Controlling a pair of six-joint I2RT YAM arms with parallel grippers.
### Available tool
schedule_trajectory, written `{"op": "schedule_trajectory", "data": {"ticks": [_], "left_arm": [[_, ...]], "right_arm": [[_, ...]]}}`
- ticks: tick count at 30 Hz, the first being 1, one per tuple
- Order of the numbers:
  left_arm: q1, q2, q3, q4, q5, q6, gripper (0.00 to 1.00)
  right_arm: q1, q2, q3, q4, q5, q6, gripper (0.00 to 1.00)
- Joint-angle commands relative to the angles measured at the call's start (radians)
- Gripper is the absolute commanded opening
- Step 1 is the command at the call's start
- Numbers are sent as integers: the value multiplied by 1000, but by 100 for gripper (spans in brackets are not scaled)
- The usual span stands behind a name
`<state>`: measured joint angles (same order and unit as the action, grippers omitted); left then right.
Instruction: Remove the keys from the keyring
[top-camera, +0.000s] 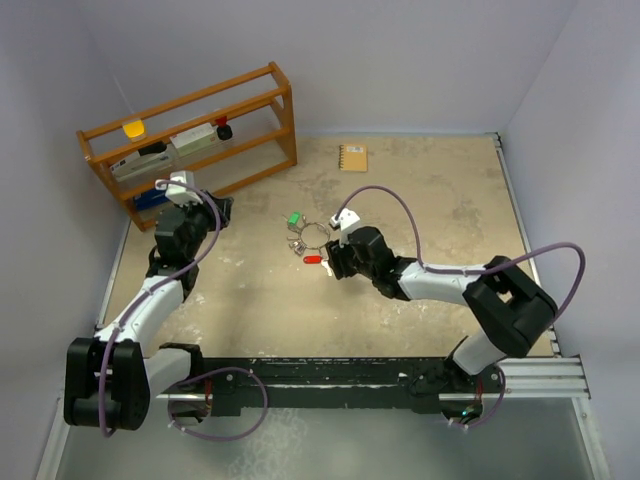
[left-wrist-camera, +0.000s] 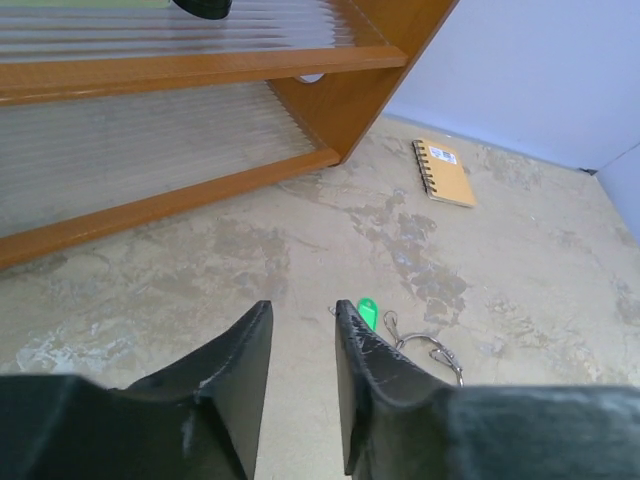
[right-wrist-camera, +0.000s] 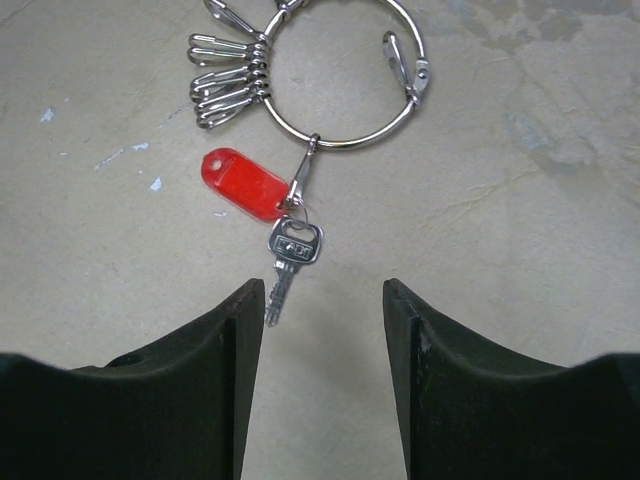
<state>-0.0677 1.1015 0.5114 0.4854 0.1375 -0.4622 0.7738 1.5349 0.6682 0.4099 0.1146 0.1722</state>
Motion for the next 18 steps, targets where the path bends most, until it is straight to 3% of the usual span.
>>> {"op": "schedule_trajectory", "data": {"ticks": [1, 3, 5, 6, 7, 8, 12, 14, 18], "left_arm": [[-4, -14, -6, 34, 2, -16, 24], [-4, -3, -3, 34, 9, -22, 20], [-4, 5, -1, 36, 24, -23, 23], [-4, 8, 0, 37, 27, -24, 32], [-4, 9, 0, 37, 29, -24, 51], [-4, 9, 0, 38, 29, -23, 56], [-5, 2, -1, 31, 18, -23, 56], [-4, 0, 0, 24, 10, -29, 48], [-2, 5, 16, -16, -22, -57, 42]], "right_arm": [[1, 46, 66, 79, -77, 37, 52], [1, 71, 75, 93, -96, 46, 50], [2, 88, 83, 106, -110, 53, 50], [2, 97, 88, 112, -112, 55, 49], [1, 104, 92, 116, -113, 56, 49], [2, 113, 96, 116, -113, 57, 49], [1, 146, 121, 117, -119, 60, 48], [1, 163, 133, 117, -122, 60, 47], [1, 188, 145, 126, -119, 58, 46]]}}
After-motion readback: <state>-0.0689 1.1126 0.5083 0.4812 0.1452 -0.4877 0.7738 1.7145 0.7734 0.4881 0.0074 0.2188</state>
